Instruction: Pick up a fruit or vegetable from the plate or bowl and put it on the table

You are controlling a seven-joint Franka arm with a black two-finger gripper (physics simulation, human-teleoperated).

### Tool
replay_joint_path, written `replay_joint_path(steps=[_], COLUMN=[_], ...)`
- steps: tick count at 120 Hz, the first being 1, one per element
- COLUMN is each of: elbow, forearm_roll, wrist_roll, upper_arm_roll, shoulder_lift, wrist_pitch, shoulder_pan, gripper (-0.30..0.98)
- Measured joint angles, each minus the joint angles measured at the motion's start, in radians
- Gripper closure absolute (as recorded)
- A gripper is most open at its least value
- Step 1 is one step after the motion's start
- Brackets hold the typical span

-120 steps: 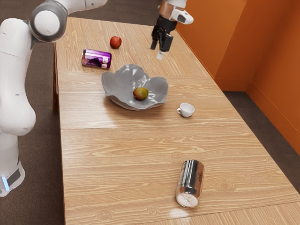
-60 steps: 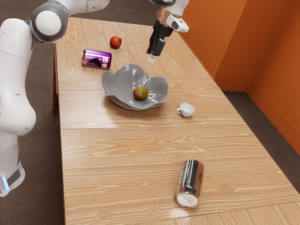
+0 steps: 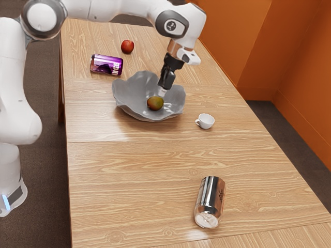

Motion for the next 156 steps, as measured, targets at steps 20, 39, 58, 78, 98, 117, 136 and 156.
replay_joint_path(steps=[20, 39, 58, 78, 98, 117, 136, 156], elbow=[-0.015, -0.083, -0.128, -0.122, -0.122, -0.121, -0.121, -0.121], forearm_roll=[-0.004, -0.006, 0.0, -0.006, -0.019, -0.021, -0.021, -0.022], wrist_roll=[-0.041, -0.071, -0.094, -0.122, -0.147, -0.164, -0.175, -0.185], upper_arm_roll=[0.03, -0.03, -0.101, 0.002, 0.026, 0.042, 0.063, 0.072], shoulder_lift=[-0.001, 0.003, 0.003, -0.001, -0.005, -0.01, -0.013, -0.019], wrist_pitch=[0.025, 0.032, 0.04, 0.055, 0.067, 0.074, 0.082, 0.086], shoulder_pan=[0.003, 0.103, 0.191, 0.073, 0.053, 0.043, 0.014, 0.01], gripper=[0.0, 0.0, 0.0, 0.0, 0.0, 0.0, 0.0, 0.01])
